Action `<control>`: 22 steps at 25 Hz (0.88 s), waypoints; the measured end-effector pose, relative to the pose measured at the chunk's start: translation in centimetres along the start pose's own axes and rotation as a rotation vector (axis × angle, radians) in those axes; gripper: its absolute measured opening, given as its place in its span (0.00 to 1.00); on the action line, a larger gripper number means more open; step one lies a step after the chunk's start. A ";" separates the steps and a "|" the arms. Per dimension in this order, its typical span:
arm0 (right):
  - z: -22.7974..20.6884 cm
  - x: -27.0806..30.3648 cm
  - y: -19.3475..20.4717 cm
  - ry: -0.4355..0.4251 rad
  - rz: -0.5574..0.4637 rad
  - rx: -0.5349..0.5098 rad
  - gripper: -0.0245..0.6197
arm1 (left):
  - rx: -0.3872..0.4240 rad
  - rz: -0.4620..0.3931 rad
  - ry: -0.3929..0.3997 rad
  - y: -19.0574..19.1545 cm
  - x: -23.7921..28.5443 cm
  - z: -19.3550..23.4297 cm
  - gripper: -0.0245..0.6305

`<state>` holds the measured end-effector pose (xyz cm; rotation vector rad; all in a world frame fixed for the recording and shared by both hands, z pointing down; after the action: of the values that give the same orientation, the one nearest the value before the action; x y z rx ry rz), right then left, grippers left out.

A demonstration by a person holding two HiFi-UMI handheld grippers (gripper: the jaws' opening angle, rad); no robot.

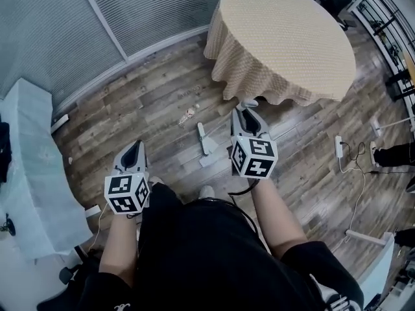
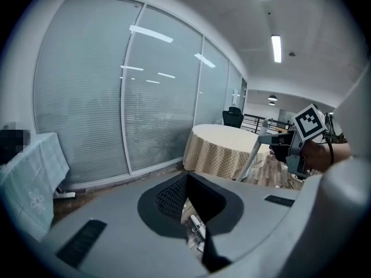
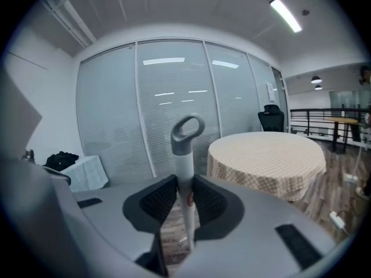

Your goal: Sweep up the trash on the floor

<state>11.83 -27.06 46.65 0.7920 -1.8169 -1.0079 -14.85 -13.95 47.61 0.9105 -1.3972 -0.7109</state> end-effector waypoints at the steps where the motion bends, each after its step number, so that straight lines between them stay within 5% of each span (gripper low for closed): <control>1: 0.2 0.4 0.1 -0.007 0.006 -0.005 0.19 | 0.012 0.011 0.007 0.0 0.6 -0.1 0.03; 9: 1.2 5.9 -0.9 0.056 -0.005 0.002 0.19 | 0.119 -0.002 0.178 -3.2 9.7 1.4 0.03; 17: 2.7 10.1 -4.2 0.302 -0.073 0.058 0.19 | 0.222 0.002 0.483 -7.7 19.4 4.7 0.03; 22: 4.7 12.7 -7.1 0.402 -0.110 0.086 0.19 | 0.244 0.002 0.597 -8.9 23.9 7.3 0.03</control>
<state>3.22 -39.47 44.08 1.0731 -1.4892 -0.7748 -19.47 -39.70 51.65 1.1935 -0.9564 -0.2285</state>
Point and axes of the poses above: the fingertips, and each gripper's own axes: x forward along the fingers, z to its left, y out of its underside, the point moved 1 cm from there along -x, backward along the fingers, and after that the axes turned 9 degrees about x, right-handed, at the moved point
